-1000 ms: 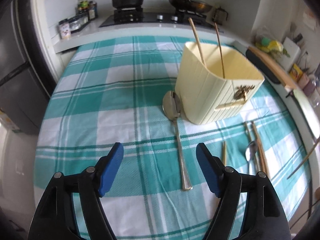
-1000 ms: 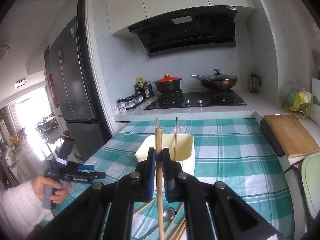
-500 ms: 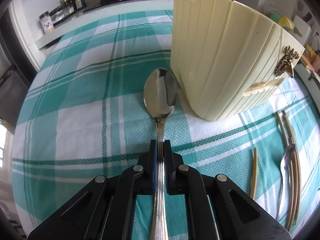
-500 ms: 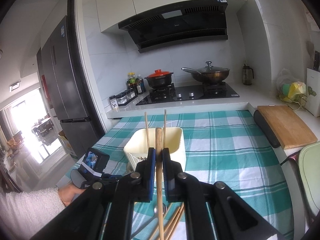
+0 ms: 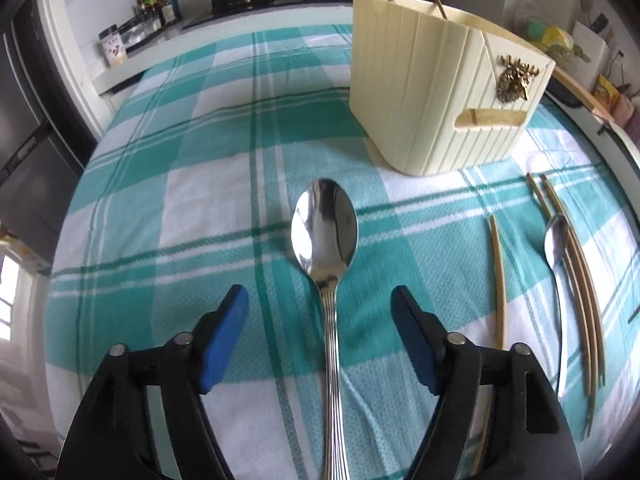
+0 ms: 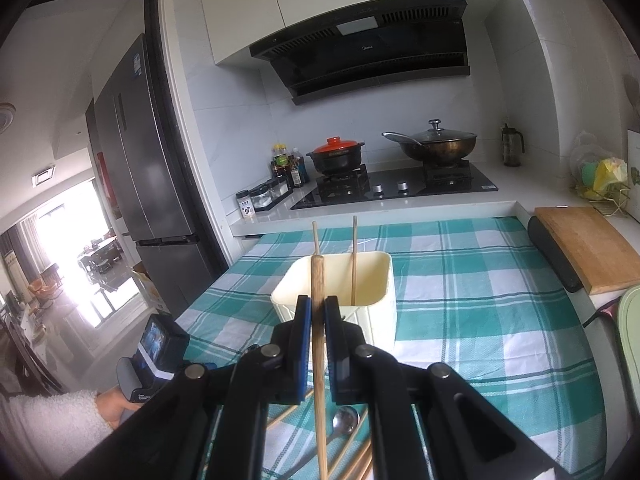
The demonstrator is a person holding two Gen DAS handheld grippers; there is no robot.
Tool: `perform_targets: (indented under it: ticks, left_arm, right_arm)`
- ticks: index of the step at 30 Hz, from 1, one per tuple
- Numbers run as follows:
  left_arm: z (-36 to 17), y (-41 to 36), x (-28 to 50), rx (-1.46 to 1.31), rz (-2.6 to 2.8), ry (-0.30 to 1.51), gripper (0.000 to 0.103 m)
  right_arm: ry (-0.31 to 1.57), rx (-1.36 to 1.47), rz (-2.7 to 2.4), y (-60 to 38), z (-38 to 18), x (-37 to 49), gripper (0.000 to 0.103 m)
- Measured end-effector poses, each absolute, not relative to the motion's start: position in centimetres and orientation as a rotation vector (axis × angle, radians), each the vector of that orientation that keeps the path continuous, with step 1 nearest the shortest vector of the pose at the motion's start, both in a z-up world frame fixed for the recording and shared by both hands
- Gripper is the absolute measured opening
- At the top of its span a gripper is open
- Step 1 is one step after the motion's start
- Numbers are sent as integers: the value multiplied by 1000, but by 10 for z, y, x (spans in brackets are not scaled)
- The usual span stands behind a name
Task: Organize utensils
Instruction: 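Lower the spoon into the box and open the left tool while the right tool releases its chopstick there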
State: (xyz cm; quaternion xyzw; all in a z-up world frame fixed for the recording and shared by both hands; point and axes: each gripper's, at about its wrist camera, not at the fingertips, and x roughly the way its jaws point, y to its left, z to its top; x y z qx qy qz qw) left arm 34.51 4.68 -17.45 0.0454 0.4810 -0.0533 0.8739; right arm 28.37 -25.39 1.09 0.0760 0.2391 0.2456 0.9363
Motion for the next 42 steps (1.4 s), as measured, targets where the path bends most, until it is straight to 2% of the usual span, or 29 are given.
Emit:
perform_targets:
  ticks: [5, 6, 8, 13, 22, 26, 36, 42]
  left_arm:
    - [-193, 42, 391, 107, -42, 1063, 79]
    - [-193, 45, 394, 75, -51, 1052, 75]
    - [-190, 49, 393, 30, -81, 1037, 41]
    - [-178, 49, 367, 35, -89, 972, 40]
    - [-81, 63, 278, -71, -144, 713, 40]
    - [-55, 70, 254, -112, -155, 644, 40]
    - [-28, 74, 254, -166, -206, 607, 40]
    - [15, 70, 285, -193, -268, 591, 40]
  right_arm:
    - [481, 144, 511, -245, 16, 281, 7]
    - [479, 143, 512, -244, 16, 281, 7]
    - [476, 137, 512, -243, 18, 280, 7]
    - [480, 132, 510, -242, 17, 279, 7]
    - [477, 137, 505, -241, 13, 265, 7]
    - [474, 134, 502, -239, 13, 259, 7]
    - [481, 111, 506, -235, 19, 268, 7]
    - [456, 98, 517, -226, 33, 302, 7]
